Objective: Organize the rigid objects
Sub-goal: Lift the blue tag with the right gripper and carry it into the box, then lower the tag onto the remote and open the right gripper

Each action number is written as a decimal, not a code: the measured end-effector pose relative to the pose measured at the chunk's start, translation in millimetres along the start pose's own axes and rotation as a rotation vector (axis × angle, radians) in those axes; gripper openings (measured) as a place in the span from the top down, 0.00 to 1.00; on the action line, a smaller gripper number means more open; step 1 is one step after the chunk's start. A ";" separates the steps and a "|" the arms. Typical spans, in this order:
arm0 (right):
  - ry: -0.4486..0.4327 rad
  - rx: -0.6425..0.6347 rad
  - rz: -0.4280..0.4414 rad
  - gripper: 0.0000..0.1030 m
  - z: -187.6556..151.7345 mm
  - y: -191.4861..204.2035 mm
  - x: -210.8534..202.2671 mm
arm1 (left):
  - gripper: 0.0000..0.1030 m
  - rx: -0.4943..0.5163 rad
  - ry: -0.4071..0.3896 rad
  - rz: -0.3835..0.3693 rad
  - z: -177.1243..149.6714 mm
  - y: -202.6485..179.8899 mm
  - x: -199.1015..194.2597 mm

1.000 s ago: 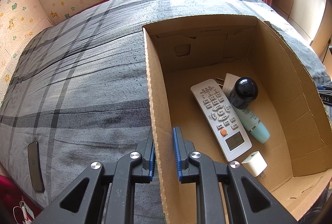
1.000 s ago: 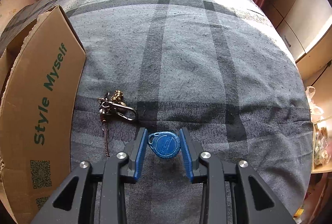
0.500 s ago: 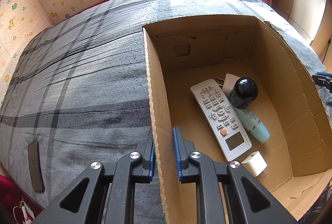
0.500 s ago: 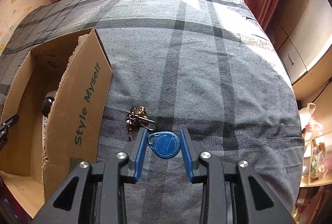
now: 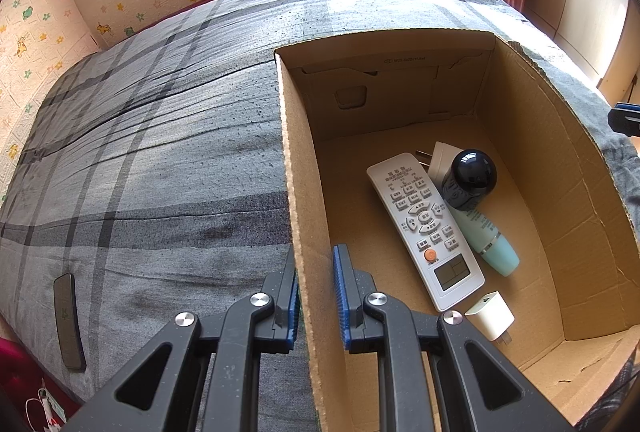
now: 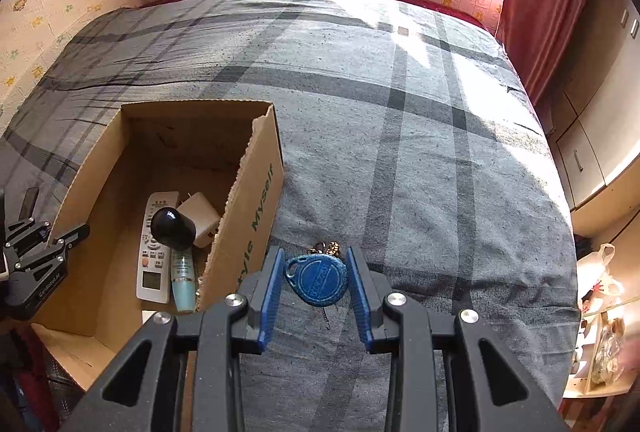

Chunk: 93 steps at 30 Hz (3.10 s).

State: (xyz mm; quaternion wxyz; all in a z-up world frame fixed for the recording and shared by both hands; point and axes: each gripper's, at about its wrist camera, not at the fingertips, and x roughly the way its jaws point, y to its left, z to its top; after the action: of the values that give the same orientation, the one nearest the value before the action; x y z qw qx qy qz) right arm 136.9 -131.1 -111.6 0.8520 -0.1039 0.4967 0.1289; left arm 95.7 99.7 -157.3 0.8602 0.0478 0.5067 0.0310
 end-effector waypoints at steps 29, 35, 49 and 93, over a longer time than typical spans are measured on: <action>0.015 -0.187 0.183 0.67 28.9 116.3 8.6 | 0.84 -0.001 0.000 -0.002 0.4 -1.2 0.0; 0.082 -0.190 0.204 0.67 23.3 130.0 32.6 | 0.84 -0.001 0.000 -0.002 0.4 -1.2 -0.1; 0.220 -0.162 0.236 0.67 3.6 147.8 78.1 | 0.84 -0.001 0.000 -0.003 0.2 -0.7 -0.1; 0.097 -0.139 0.189 0.35 10.6 117.8 14.8 | 0.84 -0.001 -0.001 -0.003 -0.5 -0.7 0.6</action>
State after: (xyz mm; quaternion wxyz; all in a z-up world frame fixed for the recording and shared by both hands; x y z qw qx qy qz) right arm 114.6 -14.8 -125.2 0.8019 -0.1218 0.5346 0.2375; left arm 95.5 99.1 -158.2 0.8605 0.0465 0.5064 0.0301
